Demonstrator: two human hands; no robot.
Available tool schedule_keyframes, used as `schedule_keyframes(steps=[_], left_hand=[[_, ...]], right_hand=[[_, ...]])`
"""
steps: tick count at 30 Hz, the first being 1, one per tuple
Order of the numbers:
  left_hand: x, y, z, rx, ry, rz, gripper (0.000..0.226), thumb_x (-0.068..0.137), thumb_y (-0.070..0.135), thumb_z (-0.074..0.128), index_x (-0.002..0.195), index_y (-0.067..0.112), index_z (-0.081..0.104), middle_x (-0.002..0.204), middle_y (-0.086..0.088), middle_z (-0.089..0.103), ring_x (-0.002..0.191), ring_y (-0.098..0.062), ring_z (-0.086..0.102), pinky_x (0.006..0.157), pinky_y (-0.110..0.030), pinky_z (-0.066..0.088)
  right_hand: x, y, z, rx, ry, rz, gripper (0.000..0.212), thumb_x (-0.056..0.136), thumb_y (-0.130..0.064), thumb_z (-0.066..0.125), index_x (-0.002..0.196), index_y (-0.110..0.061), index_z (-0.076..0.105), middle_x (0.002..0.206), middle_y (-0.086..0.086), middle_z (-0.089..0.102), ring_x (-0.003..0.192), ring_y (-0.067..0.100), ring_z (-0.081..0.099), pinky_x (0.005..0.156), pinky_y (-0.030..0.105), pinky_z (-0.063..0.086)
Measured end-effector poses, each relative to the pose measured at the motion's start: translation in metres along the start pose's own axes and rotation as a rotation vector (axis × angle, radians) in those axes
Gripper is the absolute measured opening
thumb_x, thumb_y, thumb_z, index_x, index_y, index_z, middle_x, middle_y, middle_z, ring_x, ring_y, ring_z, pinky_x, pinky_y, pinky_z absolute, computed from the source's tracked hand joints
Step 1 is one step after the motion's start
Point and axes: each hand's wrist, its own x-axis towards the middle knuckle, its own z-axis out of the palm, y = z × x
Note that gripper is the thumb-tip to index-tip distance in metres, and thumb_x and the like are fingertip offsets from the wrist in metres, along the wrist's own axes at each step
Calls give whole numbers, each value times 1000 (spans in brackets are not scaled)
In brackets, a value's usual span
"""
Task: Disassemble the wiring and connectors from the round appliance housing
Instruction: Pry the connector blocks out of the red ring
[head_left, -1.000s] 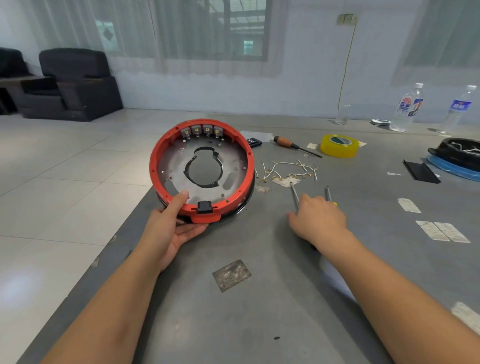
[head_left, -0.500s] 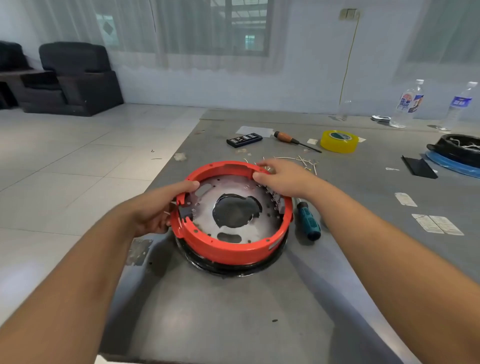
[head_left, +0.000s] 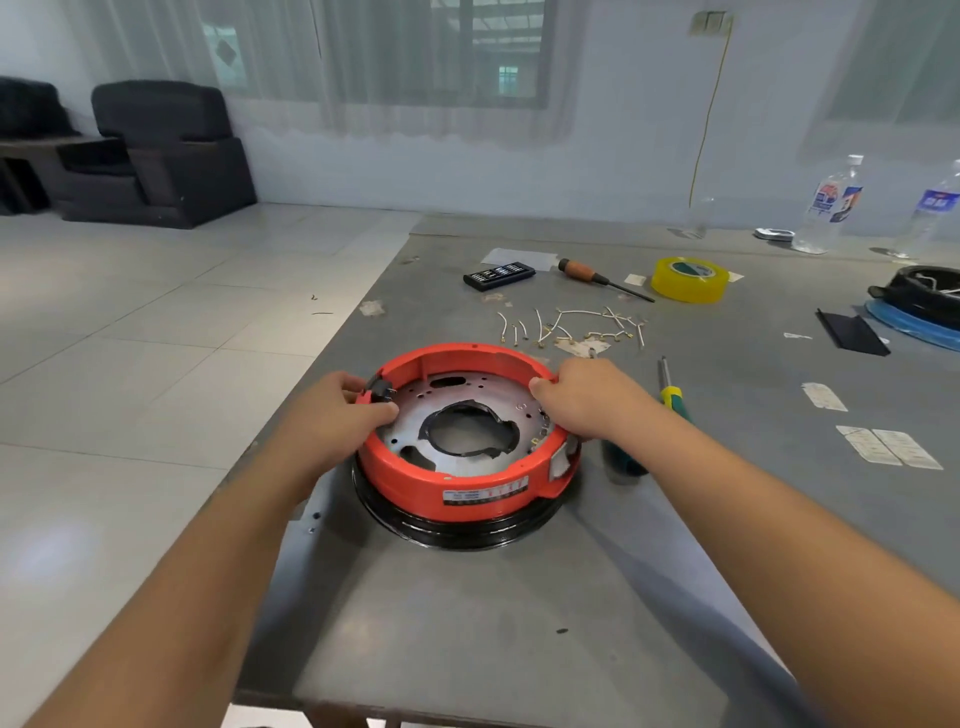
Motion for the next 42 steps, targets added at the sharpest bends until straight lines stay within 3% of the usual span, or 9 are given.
schedule_keyframes(steps=[4,7,9,12,16,22,27,33,42], left_hand=[[2,6,1,351,78,88,14,94,28,73,103,19,68,99,-4,65,92,-25,57,76,-32,38],[11,16,-5,515,27,136,9,96,25,71,100,17,72,100,-7,69,91,-26,57,74,-32,40],[18,23,-5,581,-31,167,13,96,20,68,104,11,74,103,-12,74,85,-28,64,74,-34,49],[28,32,3,600,-120,247,19,98,17,68,116,14,75,109,-11,76,67,-20,67,86,-36,57],[38,42,20,603,-212,412,31,101,18,69,131,18,73,127,-7,73,113,-27,65,93,-29,44],[46,36,35,611,-171,485,28,100,21,69,127,18,72,124,-10,73,118,-32,63,95,-37,48],[45,32,41,671,-146,534,27,99,28,67,125,21,69,121,-10,73,116,-36,64,92,-45,52],[46,40,43,795,-158,548,31,97,44,70,116,19,67,115,-14,71,109,-39,65,85,-43,53],[53,35,44,686,-124,502,24,96,37,72,117,26,74,114,-13,72,110,-39,64,82,-39,48]], right_hand=[[-16,-1,-3,-88,2,20,45,101,-43,40,115,-6,61,119,22,67,108,39,63,80,36,42],[-25,4,-11,-53,-154,18,55,96,-60,45,86,-10,65,65,0,74,71,25,74,61,27,48],[-29,4,-17,-58,-172,50,69,87,-81,43,69,-17,58,51,-4,65,62,24,70,59,28,46],[-22,1,-21,-213,22,4,63,81,-88,42,73,-25,49,85,-2,56,91,29,58,72,37,45],[0,-19,-15,-109,48,-279,55,87,-59,67,126,-21,61,129,5,64,122,28,57,98,39,48],[31,-44,10,-114,32,-486,45,86,-42,75,121,-17,62,117,9,63,112,28,58,91,36,46],[35,-45,20,-236,228,-568,28,88,-33,63,110,-15,62,108,10,64,106,32,60,79,36,43],[37,-48,24,-429,334,-587,29,92,-33,59,110,-11,63,110,14,67,98,38,66,67,38,40],[36,-49,22,-517,300,-572,29,96,-33,57,111,-9,60,112,15,68,98,39,66,65,36,35]])
